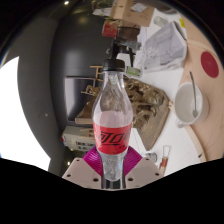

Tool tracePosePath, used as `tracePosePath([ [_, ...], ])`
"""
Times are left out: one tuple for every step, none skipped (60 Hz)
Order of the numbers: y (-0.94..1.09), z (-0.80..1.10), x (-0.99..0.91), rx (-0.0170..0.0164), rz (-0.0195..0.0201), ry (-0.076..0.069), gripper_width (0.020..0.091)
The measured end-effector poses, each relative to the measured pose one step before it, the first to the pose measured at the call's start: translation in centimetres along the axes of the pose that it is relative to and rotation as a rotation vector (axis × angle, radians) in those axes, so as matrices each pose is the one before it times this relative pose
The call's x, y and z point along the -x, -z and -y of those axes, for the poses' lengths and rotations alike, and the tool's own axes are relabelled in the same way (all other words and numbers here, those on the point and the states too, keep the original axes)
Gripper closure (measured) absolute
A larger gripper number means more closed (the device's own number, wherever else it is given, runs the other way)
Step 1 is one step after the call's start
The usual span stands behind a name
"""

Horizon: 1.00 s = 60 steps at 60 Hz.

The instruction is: Pour water

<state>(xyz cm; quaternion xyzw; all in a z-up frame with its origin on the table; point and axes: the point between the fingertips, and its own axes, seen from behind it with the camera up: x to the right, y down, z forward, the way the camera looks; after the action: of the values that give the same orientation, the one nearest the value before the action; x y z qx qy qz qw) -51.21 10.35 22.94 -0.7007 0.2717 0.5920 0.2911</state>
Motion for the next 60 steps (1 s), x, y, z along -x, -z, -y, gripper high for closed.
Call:
tracePosePath([
  [0.264,0.437,0.290,-0.00568,-0.00762,0.0615,0.0881],
  [0.290,0.522,0.296,-0.00728,-0.00732,0.0587,0.0882],
  [0.301,0.624,0.279,-0.00994,-0.00609,0.0556,0.0883],
  [0.430,0.883,0.047,-0.01485,0.00926,0.0484,0.0882],
  [0.312,0.580,0.516,-0.00953,-0.00828,0.0485,0.0880],
  [0.324,0.759,0.347,-0.01246,-0.00122,0.0471,0.0881],
  [0.345,0.810,0.245,-0.01290,-0.00221,0.0451,0.0879],
  [0.345,0.868,0.165,-0.01441,-0.00422,0.0452,0.0880],
  [0.375,0.926,0.077,-0.01509,-0.00619,0.0458,0.0880],
  [0.368,0.953,-0.002,-0.01630,-0.00708,0.0462,0.0881],
  [0.341,0.927,-0.076,-0.01555,-0.00728,0.0467,0.0879],
  [0.330,0.834,-0.175,-0.01338,-0.00844,0.0476,0.0880],
  [0.507,0.931,-0.384,-0.01280,-0.00402,0.0436,0.0879],
  [0.269,0.674,-0.187,-0.01044,-0.00837,0.0437,0.0881],
  [0.348,0.708,-0.341,-0.01066,-0.00911,0.0423,0.0881],
  [0.348,0.846,-0.444,-0.01604,-0.00795,0.0362,0.0880],
  [0.334,0.671,-0.495,-0.01354,-0.01022,0.0387,0.0880],
  [0.375,0.630,-0.560,-0.01299,-0.01144,0.0370,0.0880],
  [0.309,0.551,-0.704,-0.01078,-0.01372,0.0360,0.0879],
  [0.349,0.442,-0.764,-0.00983,-0.01538,0.0357,0.0880],
  [0.309,0.395,-0.882,-0.00874,-0.01747,0.0357,0.0881],
  [0.289,0.325,-1.000,-0.00857,-0.01967,0.0345,0.0879],
  [0.248,0.238,-1.045,-0.00594,-0.02134,0.0326,0.0879],
  [0.453,0.110,-1.055,-0.00695,-0.01914,0.0300,0.0879],
  [0.143,0.027,-1.102,-0.00016,-0.02171,0.0286,0.0880],
  [0.087,-0.087,-1.057,0.00152,-0.02075,0.0272,0.0881],
  [-0.069,-0.212,-1.164,0.00065,-0.01848,0.0246,0.0881],
  [-0.008,-0.235,-1.000,0.00277,-0.01877,0.0229,0.0881],
  [-0.009,-0.328,-0.997,0.00442,-0.01810,0.0217,0.0882],
  [-0.032,-0.462,-1.010,0.00701,-0.01748,0.0215,0.0881],
  [-0.092,-0.538,-0.967,0.00823,-0.01650,0.0205,0.0881],
  [-0.163,-0.639,-0.900,0.00870,-0.01543,0.0199,0.0881],
  [-0.173,-0.634,-0.849,0.00849,-0.01456,0.0197,0.0881],
  [-0.245,-0.646,-0.824,0.00783,-0.01393,0.0188,0.0881],
  [0.051,-1.198,-0.623,0.00230,-0.01311,0.0204,0.0881],
  [-0.241,-0.697,-0.614,0.01194,-0.01152,0.0165,0.0880],
  [-0.357,-0.659,-0.636,0.01471,-0.00447,0.0129,0.0880],
  [-0.293,-0.743,-0.353,0.01437,-0.00393,0.0124,0.0881],
  [-0.279,-0.732,-0.312,0.01243,-0.00383,0.0108,0.0881],
  [-0.250,-0.678,-0.287,0.01077,-0.00514,0.0099,0.0881],
  [-0.255,-0.612,-0.250,0.00861,-0.00410,0.0094,0.0882],
  [-0.258,-0.576,-0.171,0.00658,-0.00235,0.0078,0.0882],
  [-0.375,-0.769,0.046,0.00385,-0.00150,0.0078,0.0882],
  [-0.229,-0.546,-0.086,0.00693,-0.00084,0.0049,0.0882],
  [-0.244,-0.588,-0.083,0.00855,-0.00131,0.0041,0.0882],
  [-0.150,-0.683,-0.060,0.00964,-0.00220,0.0039,0.0882],
  [-0.226,-0.529,-0.049,0.00903,-0.00080,0.0024,0.0882],
  [-0.218,-0.469,-0.032,0.00621,-0.00077,0.0017,0.0882],
  [-0.215,-0.425,-0.008,0.00312,-0.00043,0.0004,0.0882],
  [-0.237,-0.410,-0.007,0.00249,-0.00005,-0.0001,0.0882],
  [-0.242,-0.426,0.029,0.00462,-0.00001,-0.0001,0.0882],
  [-0.247,-0.448,0.068,0.00651,0.00107,-0.0005,0.0882],
  [-0.222,-0.444,0.040,0.00753,0.00204,-0.0017,0.0882],
  [-0.203,-0.385,0.058,0.00577,0.00165,-0.0023,0.0883],
  [-0.201,-0.336,-0.003,0.00359,0.00020,-0.0026,0.0882],
  [-0.231,-0.275,0.086,0.00207,-0.00210,-0.0024,0.0882],
  [-0.162,-0.335,-0.008,0.00290,0.00049,-0.0024,0.0882],
  [-0.149,-0.340,-0.016,0.00391,0.00151,-0.0025,0.0882],
  [-0.148,-0.328,0.034,0.00411,0.00112,-0.0026,0.0881],
  [-0.137,-0.300,-0.035,0.00350,-0.00069,-0.0030,0.0881],
])
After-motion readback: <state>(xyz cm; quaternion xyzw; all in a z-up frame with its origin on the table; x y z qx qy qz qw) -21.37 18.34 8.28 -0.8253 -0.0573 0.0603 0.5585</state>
